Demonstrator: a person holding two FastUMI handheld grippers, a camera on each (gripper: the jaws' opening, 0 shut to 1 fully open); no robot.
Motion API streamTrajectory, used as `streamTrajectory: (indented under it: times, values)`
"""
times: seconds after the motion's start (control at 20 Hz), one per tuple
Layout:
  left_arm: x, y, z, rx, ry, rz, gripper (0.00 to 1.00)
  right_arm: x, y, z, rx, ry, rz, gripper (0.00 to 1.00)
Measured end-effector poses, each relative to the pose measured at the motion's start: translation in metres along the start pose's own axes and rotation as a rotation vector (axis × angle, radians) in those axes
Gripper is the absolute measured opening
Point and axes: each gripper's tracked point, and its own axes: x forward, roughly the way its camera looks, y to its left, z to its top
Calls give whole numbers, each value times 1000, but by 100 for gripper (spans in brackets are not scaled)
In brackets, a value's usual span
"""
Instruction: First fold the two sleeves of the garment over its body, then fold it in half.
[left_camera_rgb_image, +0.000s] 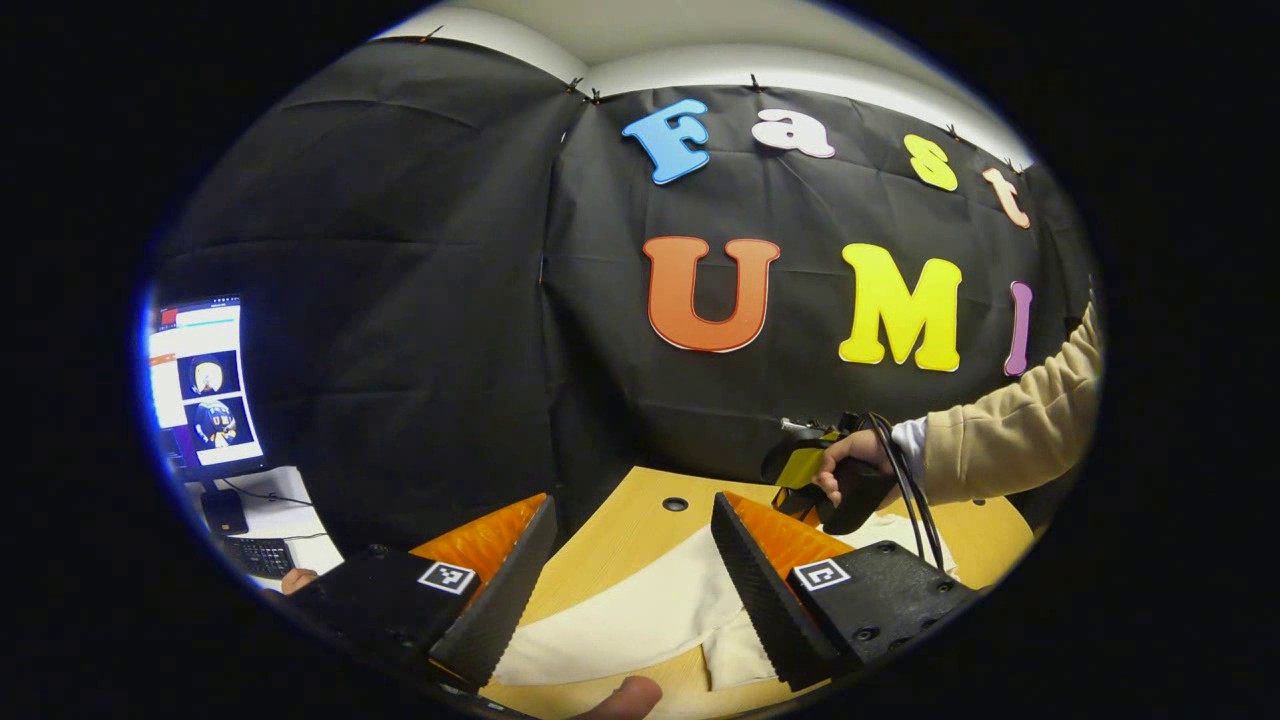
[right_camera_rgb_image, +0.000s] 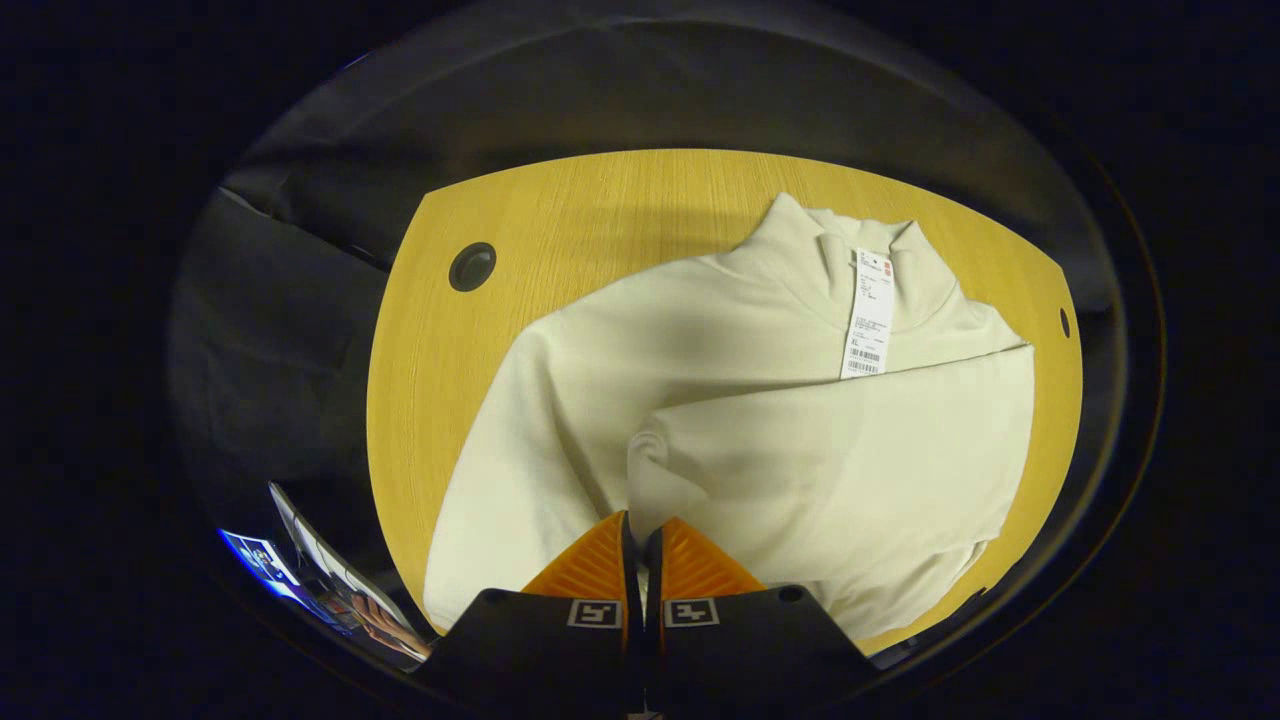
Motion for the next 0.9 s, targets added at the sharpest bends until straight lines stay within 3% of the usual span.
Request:
streamTrajectory:
  times: [0.1,0.2,0.3,0.35,0.55,0.6,0.7,0.75,0.8,0.9]
  values:
    - [1,4,-5,2,15,7,99,7,17,2,34,0,67,6]
    - [-2,8,-9,0,25,16,99,11,23,-1,50,6,95,19]
    - [-6,6,-10,-12,34,6,99,11,31,-3,42,9,124,20]
    - [-7,8,-12,-9,40,9,99,10,36,-7,43,13,145,30]
    - [-16,12,-11,30,43,30,98,1,40,-9,-1,-16,141,48]
    - [-18,12,-11,35,48,31,98,-3,42,-9,-11,-28,155,56]
    - [-22,9,-15,32,55,33,99,-16,42,-8,-24,-55,162,82]
    - [-23,8,-16,29,61,35,98,-23,39,-7,-26,-72,160,74]
    - [-25,8,-16,30,66,39,98,-32,39,-6,-29,-87,175,87]
    - [-28,6,-16,32,66,44,98,-54,26,0,-31,-125,167,89]
